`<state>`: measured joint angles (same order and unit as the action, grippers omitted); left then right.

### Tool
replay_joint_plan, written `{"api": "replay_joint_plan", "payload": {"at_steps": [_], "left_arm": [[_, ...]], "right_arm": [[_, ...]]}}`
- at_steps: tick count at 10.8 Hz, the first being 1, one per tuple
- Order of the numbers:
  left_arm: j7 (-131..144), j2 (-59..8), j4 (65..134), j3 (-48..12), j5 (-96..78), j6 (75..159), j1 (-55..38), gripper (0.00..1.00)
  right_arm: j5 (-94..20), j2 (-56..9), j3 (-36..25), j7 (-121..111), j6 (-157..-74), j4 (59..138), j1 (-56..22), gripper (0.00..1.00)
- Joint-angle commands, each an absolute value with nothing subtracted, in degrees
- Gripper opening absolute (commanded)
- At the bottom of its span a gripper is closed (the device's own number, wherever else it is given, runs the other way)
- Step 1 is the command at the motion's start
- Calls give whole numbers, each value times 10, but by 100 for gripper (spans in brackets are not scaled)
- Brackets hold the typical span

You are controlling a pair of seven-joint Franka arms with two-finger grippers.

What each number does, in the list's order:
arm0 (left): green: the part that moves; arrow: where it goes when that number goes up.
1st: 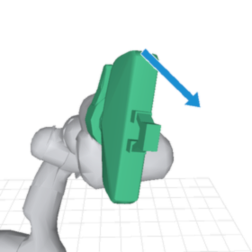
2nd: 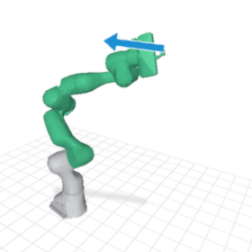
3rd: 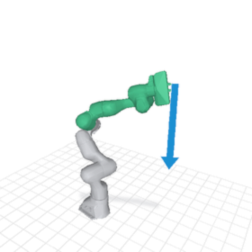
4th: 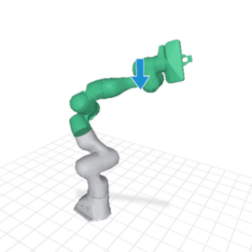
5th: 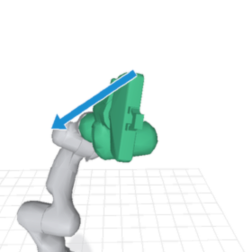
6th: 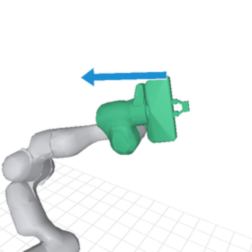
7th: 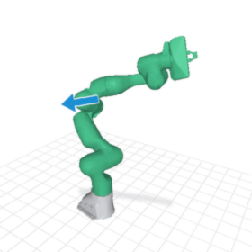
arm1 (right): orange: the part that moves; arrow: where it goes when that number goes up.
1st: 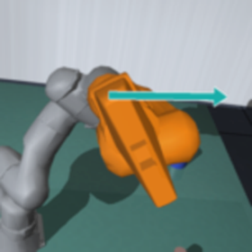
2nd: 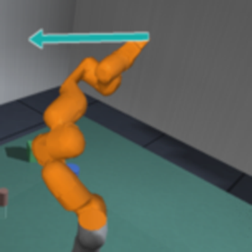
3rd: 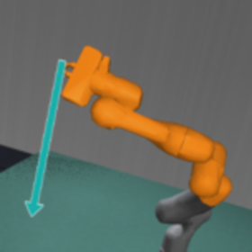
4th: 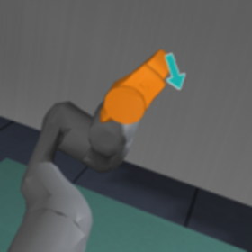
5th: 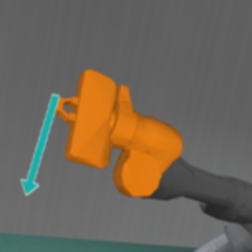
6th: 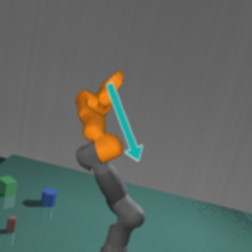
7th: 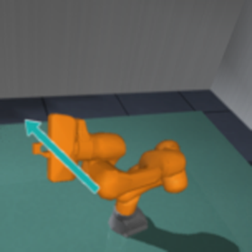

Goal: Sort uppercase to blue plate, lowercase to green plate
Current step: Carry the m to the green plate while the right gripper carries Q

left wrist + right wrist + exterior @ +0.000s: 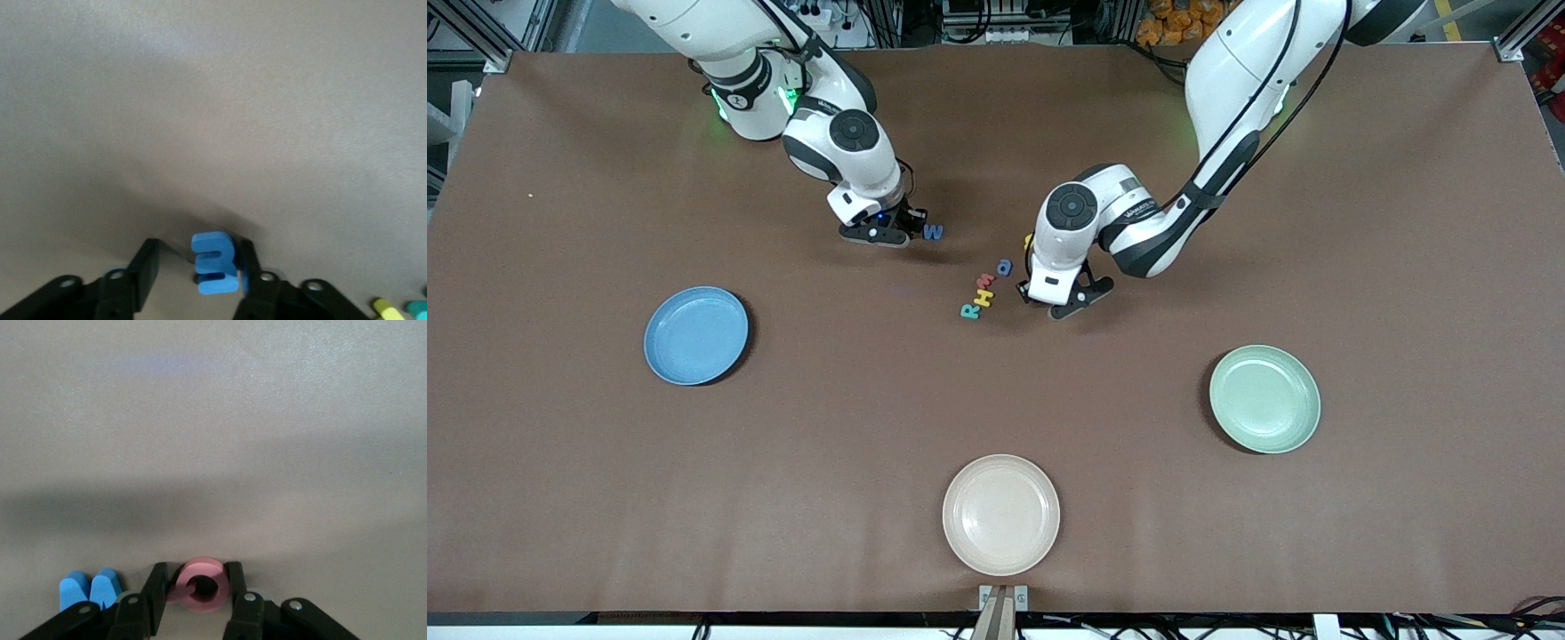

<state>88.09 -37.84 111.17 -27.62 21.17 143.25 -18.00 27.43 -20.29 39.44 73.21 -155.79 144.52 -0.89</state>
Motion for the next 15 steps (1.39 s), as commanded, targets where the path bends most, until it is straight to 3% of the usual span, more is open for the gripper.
{"api": "replay_joint_plan", "payload": {"at_steps": [1, 3, 5, 9, 12, 15], "left_arm": [[904, -399, 1099, -271, 233, 1439, -185, 33], [904, -403, 1094, -267, 234, 1439, -184, 0], [908, -397, 1090, -257, 235, 1438, -188, 0], [901, -340, 1079, -246, 237, 1422, -160, 0], [778, -288, 1065, -251, 230, 1356, -79, 0], [632, -279, 1045, -255, 229, 1300, -4, 0]], "right_arm": [[290, -218, 398, 722, -1558, 1448, 4, 33], [290, -213, 399, 704, -1557, 1444, 11, 33], [290, -209, 398, 683, -1551, 1434, 18, 26], [287, -205, 396, 633, -1522, 1412, 33, 26], [217, -203, 389, 511, -1404, 1337, 40, 26], [118, -193, 304, 300, -1294, 1265, 38, 27]]}}
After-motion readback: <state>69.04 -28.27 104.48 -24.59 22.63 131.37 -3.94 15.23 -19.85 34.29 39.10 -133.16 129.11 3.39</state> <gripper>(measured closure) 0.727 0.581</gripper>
